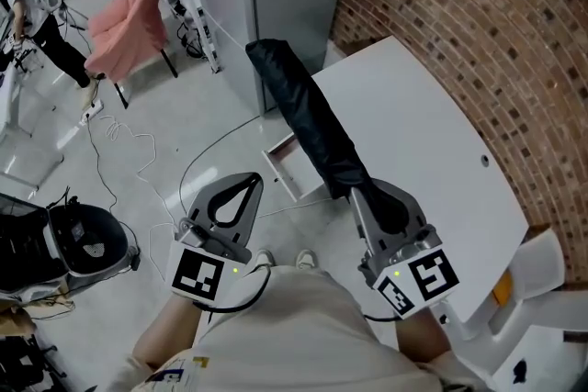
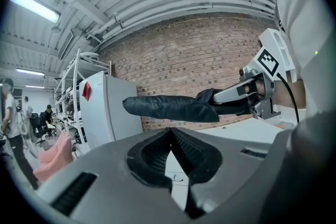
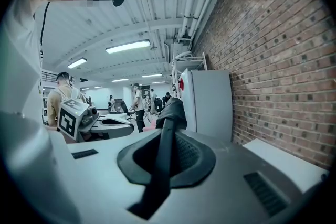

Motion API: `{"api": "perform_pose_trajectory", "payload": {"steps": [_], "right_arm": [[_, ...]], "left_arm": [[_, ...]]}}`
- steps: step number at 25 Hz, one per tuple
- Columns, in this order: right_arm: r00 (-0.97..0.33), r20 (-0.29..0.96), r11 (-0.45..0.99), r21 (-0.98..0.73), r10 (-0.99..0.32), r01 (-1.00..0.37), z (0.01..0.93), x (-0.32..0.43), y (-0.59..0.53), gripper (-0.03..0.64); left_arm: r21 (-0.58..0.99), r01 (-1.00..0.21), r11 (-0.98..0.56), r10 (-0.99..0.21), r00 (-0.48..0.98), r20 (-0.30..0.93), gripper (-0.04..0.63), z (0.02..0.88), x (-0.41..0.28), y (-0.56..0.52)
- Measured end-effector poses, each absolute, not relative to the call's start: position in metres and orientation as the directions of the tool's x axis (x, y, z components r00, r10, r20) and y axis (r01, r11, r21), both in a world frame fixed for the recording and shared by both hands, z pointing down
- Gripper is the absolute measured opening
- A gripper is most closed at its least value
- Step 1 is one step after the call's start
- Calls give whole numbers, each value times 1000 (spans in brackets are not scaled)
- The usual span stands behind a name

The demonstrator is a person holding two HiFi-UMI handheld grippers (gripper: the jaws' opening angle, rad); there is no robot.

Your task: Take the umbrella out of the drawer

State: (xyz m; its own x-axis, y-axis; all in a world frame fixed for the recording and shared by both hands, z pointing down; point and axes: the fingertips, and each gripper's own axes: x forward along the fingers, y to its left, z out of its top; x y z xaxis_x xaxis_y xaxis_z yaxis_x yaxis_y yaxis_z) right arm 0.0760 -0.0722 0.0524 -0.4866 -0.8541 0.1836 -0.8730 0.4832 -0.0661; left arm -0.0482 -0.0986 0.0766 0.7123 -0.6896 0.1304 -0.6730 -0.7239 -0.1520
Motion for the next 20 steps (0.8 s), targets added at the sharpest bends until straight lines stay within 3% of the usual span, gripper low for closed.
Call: {"api": "perform_pose_trajectory", "payload": {"steps": [20], "right_arm": [[-444,169,445,-33,-880,-895,49,81,-57,17]], "left_arm": [[-146,-654,-743,-669,730,138,8,82,-42,-84]]}}
